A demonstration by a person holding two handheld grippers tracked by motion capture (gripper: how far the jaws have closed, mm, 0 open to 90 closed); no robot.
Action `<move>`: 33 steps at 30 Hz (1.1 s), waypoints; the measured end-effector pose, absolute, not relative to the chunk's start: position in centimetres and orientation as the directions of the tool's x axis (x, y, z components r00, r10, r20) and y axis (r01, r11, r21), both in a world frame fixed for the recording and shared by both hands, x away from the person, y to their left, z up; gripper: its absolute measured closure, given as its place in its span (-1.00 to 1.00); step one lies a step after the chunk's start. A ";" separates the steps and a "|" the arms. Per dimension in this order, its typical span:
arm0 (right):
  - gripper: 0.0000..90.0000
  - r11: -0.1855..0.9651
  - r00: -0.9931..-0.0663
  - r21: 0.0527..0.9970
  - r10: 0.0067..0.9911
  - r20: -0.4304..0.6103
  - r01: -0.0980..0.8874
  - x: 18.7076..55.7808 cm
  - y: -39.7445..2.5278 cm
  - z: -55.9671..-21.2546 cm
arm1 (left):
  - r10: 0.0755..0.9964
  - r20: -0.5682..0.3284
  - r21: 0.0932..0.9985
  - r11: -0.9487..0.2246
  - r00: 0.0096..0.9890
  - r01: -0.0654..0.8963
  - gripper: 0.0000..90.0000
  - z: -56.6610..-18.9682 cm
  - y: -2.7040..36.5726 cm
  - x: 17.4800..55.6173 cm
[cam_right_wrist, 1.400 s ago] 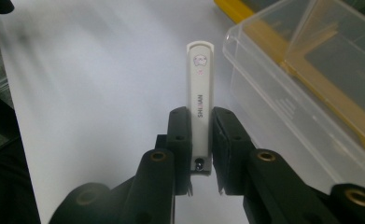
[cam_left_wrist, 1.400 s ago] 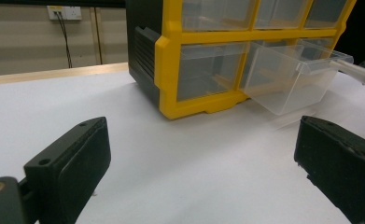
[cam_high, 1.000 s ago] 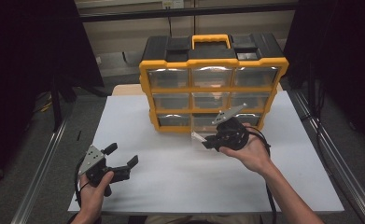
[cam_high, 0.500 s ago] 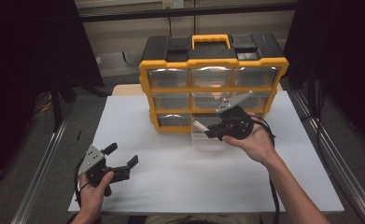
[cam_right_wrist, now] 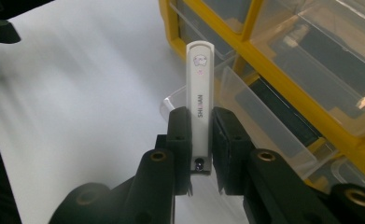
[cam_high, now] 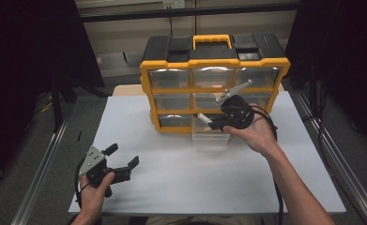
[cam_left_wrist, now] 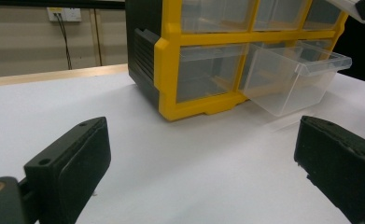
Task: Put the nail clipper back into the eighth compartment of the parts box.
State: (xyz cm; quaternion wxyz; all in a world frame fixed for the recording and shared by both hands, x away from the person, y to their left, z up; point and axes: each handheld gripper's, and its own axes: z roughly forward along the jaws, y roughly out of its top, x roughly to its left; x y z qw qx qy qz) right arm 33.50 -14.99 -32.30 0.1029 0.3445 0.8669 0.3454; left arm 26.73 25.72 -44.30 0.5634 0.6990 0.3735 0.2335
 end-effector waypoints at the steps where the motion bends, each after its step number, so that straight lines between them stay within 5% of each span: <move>1: 0.73 0.523 -0.741 0.669 0.669 0.062 0.528 33.7 -15.0 -32.3 | 0.784 -0.093 0.962 -0.088 0.613 0.258 -0.92 -44.3 25.7 26.7; 33: 0.73 0.531 -0.673 0.540 0.733 0.093 0.653 38.5 -14.9 -33.9 | 0.779 -0.095 0.961 -0.090 0.620 0.260 -0.91 -44.4 25.8 26.8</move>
